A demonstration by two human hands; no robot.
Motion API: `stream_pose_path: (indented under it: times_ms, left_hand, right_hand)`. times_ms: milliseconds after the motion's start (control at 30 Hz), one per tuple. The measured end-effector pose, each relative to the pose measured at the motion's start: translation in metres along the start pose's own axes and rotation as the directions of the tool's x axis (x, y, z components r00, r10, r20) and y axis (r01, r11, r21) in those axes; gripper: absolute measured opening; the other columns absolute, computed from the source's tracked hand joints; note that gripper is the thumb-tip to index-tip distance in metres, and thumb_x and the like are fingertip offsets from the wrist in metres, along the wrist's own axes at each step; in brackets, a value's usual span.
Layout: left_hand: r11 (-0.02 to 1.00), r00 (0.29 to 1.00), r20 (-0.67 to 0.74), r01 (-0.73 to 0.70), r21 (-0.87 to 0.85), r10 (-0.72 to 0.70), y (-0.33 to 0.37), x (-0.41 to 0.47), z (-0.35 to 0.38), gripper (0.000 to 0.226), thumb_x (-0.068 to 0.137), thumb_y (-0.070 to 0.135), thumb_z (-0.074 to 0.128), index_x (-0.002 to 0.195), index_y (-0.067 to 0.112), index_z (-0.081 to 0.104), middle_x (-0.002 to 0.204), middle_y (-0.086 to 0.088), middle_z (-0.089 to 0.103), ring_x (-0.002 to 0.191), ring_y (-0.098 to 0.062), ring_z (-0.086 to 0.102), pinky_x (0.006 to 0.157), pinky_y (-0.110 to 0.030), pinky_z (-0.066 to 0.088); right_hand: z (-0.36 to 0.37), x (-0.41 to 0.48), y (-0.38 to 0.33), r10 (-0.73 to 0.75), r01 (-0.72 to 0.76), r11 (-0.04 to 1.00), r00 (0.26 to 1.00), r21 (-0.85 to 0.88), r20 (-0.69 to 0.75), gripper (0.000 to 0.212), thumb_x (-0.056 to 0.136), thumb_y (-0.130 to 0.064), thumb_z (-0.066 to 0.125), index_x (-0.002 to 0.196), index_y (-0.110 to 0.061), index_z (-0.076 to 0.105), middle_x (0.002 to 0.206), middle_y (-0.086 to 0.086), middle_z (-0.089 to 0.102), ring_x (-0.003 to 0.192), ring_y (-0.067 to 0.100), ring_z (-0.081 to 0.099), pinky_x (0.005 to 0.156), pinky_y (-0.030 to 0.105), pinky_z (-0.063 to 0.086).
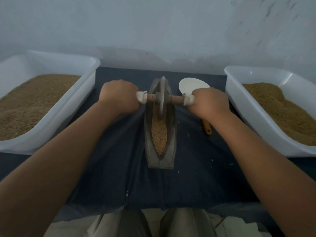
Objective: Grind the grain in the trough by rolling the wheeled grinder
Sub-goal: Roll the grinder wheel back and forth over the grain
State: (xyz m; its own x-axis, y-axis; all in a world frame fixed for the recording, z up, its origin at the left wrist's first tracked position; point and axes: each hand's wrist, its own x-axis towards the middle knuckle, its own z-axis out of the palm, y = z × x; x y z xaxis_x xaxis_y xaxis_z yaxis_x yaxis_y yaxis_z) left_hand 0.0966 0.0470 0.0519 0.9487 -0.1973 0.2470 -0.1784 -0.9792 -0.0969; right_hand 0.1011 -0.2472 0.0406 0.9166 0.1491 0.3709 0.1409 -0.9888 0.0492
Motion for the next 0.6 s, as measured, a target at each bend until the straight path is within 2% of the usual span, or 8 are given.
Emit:
stream_pose_path:
  times_ms: [67,133,200,267,367,433,500,600]
  left_hand:
    - [0.999,0.999,0.036,-0.029,-0.015,0.030,-0.003,-0.017,0.000,0.029,0.081,0.053,0.048,0.071,0.028,0.058,0.070,0.007,0.058,0.065,-0.022,0.057,0.062,-0.032,0.045]
    - [0.998,0.997,0.027,-0.069,0.006,0.069,-0.007,-0.046,0.000,0.031,0.084,0.057,0.050,0.070,0.030,0.056,0.065,0.009,0.055,0.058,-0.016,0.054,0.054,-0.029,0.039]
    - [0.994,0.994,-0.027,-0.101,0.037,0.102,-0.011,-0.074,-0.001,0.035,0.084,0.061,0.053,0.065,0.032,0.050,0.058,0.011,0.050,0.050,-0.012,0.047,0.049,-0.025,0.029]
    - [0.993,0.993,-0.037,-0.111,0.042,0.112,-0.014,-0.084,0.003,0.036,0.083,0.064,0.052,0.065,0.033,0.048,0.056,0.011,0.048,0.048,-0.010,0.044,0.048,-0.023,0.025]
    - [0.998,0.999,-0.009,-0.053,0.031,0.053,-0.009,-0.061,0.008,0.040,0.086,0.065,0.050,0.066,0.031,0.051,0.061,0.010,0.051,0.053,-0.013,0.049,0.052,-0.027,0.034]
    - [1.000,1.000,-0.005,0.010,0.027,-0.010,-0.004,-0.030,0.008,0.035,0.084,0.058,0.056,0.067,0.028,0.053,0.066,0.009,0.053,0.061,-0.021,0.056,0.059,-0.031,0.042]
    - [0.999,0.999,-0.018,0.037,0.012,-0.037,-0.001,-0.004,0.004,0.030,0.080,0.051,0.059,0.067,0.025,0.052,0.069,0.005,0.054,0.069,-0.029,0.061,0.063,-0.033,0.045]
    - [1.000,0.999,-0.031,-0.008,0.022,0.008,0.002,0.000,-0.002,0.028,0.077,0.051,0.052,0.066,0.025,0.049,0.069,0.005,0.053,0.066,-0.028,0.055,0.062,-0.033,0.043]
  right_hand:
    - [-0.007,-0.009,0.002,-0.065,0.065,0.997,0.998,-0.032,0.018,0.061,0.094,-0.073,0.033,0.069,-0.024,0.059,0.067,-0.005,0.054,0.064,0.025,0.054,0.055,0.030,0.034]
    - [-0.020,-0.032,0.007,-0.166,0.169,0.985,0.984,-0.038,0.064,0.048,0.085,-0.069,0.034,0.071,-0.029,0.057,0.068,-0.007,0.051,0.063,0.021,0.053,0.052,0.028,0.030]
    - [-0.034,-0.056,0.012,-0.238,0.235,0.971,0.961,0.036,0.139,0.042,0.073,-0.069,0.032,0.066,-0.033,0.053,0.063,-0.009,0.050,0.056,0.011,0.049,0.048,0.025,0.028]
    - [-0.041,-0.066,0.015,-0.263,0.247,0.964,0.945,0.101,0.196,0.042,0.068,-0.070,0.033,0.062,-0.033,0.052,0.058,-0.011,0.051,0.053,0.004,0.047,0.047,0.024,0.031]
    - [-0.027,-0.044,0.008,-0.194,0.197,0.980,0.967,-0.003,0.164,0.040,0.076,-0.065,0.038,0.066,-0.030,0.054,0.064,-0.008,0.054,0.060,0.013,0.051,0.050,0.026,0.031]
    - [-0.015,-0.018,0.002,-0.111,0.116,0.991,0.990,-0.059,0.083,0.039,0.086,-0.061,0.046,0.070,-0.027,0.056,0.068,-0.007,0.054,0.064,0.020,0.053,0.053,0.027,0.030]
    - [-0.006,0.002,0.001,-0.048,0.052,0.997,0.997,-0.057,0.062,0.040,0.091,-0.059,0.051,0.070,-0.025,0.057,0.069,-0.006,0.056,0.066,0.023,0.055,0.055,0.029,0.033]
    - [-0.004,0.005,0.001,-0.009,0.013,0.999,0.993,-0.031,0.121,0.051,0.093,-0.067,0.039,0.072,-0.026,0.060,0.073,-0.004,0.061,0.069,0.022,0.058,0.058,0.031,0.039]
